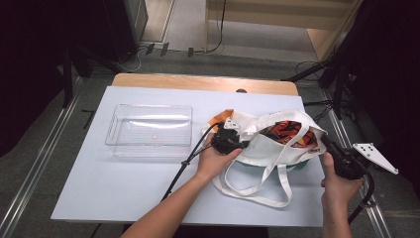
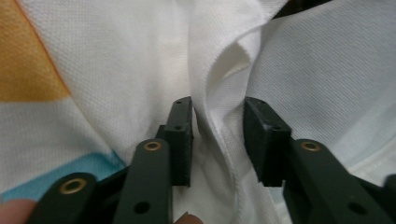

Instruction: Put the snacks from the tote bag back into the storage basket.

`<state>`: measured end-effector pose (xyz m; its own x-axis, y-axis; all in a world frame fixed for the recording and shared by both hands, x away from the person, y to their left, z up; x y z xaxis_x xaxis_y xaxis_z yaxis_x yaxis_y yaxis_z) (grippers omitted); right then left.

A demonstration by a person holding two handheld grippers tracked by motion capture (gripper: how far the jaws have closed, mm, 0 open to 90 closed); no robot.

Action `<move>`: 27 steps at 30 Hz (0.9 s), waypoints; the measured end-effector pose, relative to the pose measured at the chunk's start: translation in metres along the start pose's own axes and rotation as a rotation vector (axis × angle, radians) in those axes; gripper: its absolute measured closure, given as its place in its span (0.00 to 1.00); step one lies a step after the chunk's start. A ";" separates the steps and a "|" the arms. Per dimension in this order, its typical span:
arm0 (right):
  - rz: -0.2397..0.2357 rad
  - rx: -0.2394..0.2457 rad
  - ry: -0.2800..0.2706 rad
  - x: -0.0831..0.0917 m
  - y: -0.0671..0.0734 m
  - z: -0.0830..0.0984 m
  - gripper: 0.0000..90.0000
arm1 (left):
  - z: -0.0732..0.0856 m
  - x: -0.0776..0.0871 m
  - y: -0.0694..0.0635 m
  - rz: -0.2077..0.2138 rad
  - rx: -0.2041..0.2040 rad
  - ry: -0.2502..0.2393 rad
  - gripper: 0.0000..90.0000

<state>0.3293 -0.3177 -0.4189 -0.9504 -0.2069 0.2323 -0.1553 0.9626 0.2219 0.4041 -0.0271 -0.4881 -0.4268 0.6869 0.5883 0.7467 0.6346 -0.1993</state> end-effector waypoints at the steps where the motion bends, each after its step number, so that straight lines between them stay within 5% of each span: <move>1: -0.006 -0.006 -0.003 0.000 0.000 0.000 1.00 | -0.001 0.006 -0.004 0.007 -0.006 -0.025 0.64; 6: -0.026 -0.018 -0.018 0.002 0.002 -0.002 1.00 | -0.007 0.033 -0.022 0.026 -0.038 -0.134 0.46; 10: -0.030 -0.003 -0.030 0.002 0.008 -0.004 1.00 | -0.012 0.056 -0.042 0.054 -0.099 -0.223 0.47; 15: -0.035 0.009 -0.037 0.002 0.015 -0.007 1.00 | -0.009 0.061 -0.063 0.108 -0.124 -0.225 0.47; 23: -0.043 0.028 -0.046 0.004 0.022 -0.008 1.00 | -0.006 0.045 -0.093 0.232 -0.143 -0.226 0.40; 27: -0.047 0.024 -0.049 0.005 0.023 -0.008 1.00 | -0.002 0.033 -0.101 0.223 -0.173 -0.191 0.44</move>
<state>0.3231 -0.2982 -0.4052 -0.9537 -0.2442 0.1757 -0.2063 0.9560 0.2087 0.3152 -0.0695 -0.4475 -0.3185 0.8664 0.3846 0.9010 0.4028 -0.1612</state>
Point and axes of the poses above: each handheld gripper's, and its own axes: x roughly backward along the jaws, z roughly out of its underside, y roughly to its left, the point moved 5 cm from there along -x, roughly forward along the jaws, and after that the axes turned 1 degree about -x, right-handed, at the moved point
